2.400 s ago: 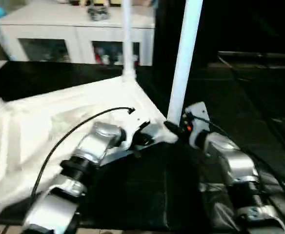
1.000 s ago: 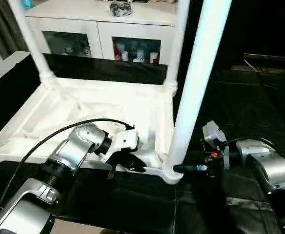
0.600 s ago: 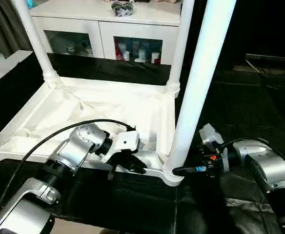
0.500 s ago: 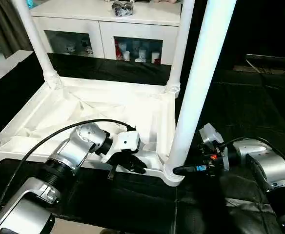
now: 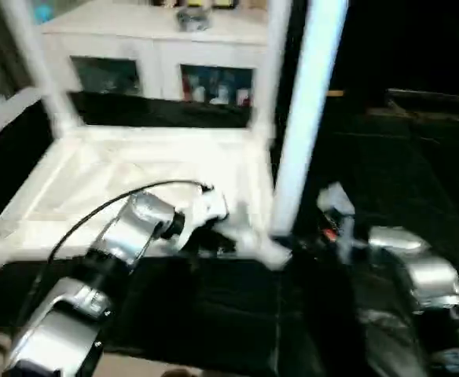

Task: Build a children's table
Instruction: Rotate leg to tighten

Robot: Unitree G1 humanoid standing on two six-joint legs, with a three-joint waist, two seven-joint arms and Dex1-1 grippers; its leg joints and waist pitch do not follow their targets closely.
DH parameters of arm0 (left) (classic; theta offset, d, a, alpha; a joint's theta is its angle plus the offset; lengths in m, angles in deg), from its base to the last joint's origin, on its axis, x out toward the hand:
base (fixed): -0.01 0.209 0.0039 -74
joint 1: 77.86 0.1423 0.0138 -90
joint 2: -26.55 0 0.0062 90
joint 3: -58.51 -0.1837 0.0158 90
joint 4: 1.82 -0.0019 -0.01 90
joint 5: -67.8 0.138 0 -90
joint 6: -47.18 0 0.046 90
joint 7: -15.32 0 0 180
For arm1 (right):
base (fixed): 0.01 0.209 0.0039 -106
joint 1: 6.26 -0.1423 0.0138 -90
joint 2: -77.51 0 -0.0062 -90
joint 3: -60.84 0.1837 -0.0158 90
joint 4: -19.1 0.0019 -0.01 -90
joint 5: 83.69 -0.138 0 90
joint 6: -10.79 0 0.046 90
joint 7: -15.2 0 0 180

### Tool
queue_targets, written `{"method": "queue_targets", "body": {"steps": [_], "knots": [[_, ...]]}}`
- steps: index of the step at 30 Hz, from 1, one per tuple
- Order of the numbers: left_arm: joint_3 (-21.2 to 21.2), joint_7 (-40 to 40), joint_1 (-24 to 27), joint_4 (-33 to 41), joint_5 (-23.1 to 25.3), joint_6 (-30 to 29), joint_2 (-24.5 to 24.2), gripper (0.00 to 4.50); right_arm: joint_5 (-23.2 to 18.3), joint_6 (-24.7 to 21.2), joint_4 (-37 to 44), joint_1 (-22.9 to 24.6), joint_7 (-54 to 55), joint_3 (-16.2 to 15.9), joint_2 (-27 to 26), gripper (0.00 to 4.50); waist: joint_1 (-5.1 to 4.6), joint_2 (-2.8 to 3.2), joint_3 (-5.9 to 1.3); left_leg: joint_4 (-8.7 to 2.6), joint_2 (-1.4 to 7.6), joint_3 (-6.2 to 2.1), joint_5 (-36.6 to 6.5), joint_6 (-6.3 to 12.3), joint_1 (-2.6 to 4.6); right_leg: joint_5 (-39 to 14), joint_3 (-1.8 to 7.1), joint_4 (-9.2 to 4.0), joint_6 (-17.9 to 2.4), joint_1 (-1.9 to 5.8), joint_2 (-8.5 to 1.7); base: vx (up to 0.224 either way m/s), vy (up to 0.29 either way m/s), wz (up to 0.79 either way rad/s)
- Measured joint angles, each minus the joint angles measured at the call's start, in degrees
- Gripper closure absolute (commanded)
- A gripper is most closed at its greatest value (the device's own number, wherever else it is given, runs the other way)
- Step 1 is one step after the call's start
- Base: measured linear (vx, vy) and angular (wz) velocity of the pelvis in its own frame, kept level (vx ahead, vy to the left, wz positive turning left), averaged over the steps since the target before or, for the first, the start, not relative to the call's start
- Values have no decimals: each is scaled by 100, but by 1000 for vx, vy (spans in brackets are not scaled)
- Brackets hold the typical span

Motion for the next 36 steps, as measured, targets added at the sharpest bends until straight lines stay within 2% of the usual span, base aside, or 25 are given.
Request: {"method": "queue_targets", "body": {"steps": [3, 6, 11, 13, 14, 15, 22, 26, 30, 32, 33, 36], "knots": [[243, -649, -48, -104, -1, -408, 339, 450, 266, -11, -208, -220, 1050, 128, -416, 252, -204, 9, -4, 3, -2, -36, -1, -1, -6, 0, -35, -58, 0, 1, -1, 0, 0, 0], [431, -1265, -135, -205, -1, -733, 657, 450, 498, -48, -423, -450, 2025, 290, -836, 254, -365, 9, -3, 8, -8, -51, -1, 0, -11, 0, -44, -82, 0, -3, -1, 0, 0, 0], [681, -2221, -247, -363, 36, -972, 1134, 450, 872, 60, -775, -797, 3218, 407, -1274, 254, -446, 13, -1, 13, -14, -54, -2, 1, -15, 0, -43, -88, -1, -13, -2, 0, 0, 0], [702, -2310, -263, -362, 35, -994, 1208, 450, 862, 205, -827, -783, 3253, 500, -1306, 254, -434, 12, -1, 12, -14, -54, -3, 2, -20, 1, -39, -87, -2, -15, -2, 0, 0, 0], [708, -2313, -267, -361, 34, -994, 1217, 450, 853, 225, -827, -779, 3250, 514, -1306, 201, -426, 12, -1, 11, -14, -54, -3, 2, -22, 4, -37, -85, -5, -15, -1, 0, 0, 0], [714, -2312, -271, -357, 33, -993, 1220, 450, 805, 230, -826, -778, 3246, 535, -1308, 187, -416, 12, -1, 11, -14, -54, -4, 4, -22, 8, -35, -81, -10, -16, -1, 0, 0, 0], [622, -1836, -215, -185, -4, -853, 1013, 450, 531, 399, -570, -526, 2656, 609, -1202, 134, -341, 12, -1, -39, -10, -47, -23, -9, -26, 54, -28, -64, -54, -48, 8, 0, 0, 0], [451, -1331, -145, 4, -63, -643, 679, 450, 337, 460, -413, -377, 1881, 465, -813, 98, -304, 14, -2, -41, -3, -46, -10, 13, -80, 52, -28, -55, -57, -109, 16, 0, 0, 0], [297, -608, -1, 167, -103, -288, 329, 450, 184, 607, -406, -243, 942, 264, -355, 56, -204, 18, -2, -14, -2, -47, -9, 15, -114, 54, -28, -41, -59, -133, 13, 0, 0, 0], [211, -330, 19, 187, -101, -135, 200, 450, 113, 654, -373, -231, 476, 173, -185, 52, -122, 23, 1, -2, -1, -44, -10, 13, -117, 55, -26, -35, -60, -128, 8, 0, 0, 0], [117, -93, 66, 278, -108, -13, 126, 450, 57, 644, -312, -175, 91, 83, 33, 38, -47, 23, 1, -1, -1, -32, -22, -7, -114, 54, -15, -35, -60, -121, 7, 0, 0, 0], [-7, 373, 195, 381, -206, 208, -84, 450, -79, 553, -252, -98, -555, 29, 388, 38, 35, 23, 1, 7, 5, -7, -21, -6, -112, 54, 2, -29, -60, -109, 6, 0, 0, 0]]}}
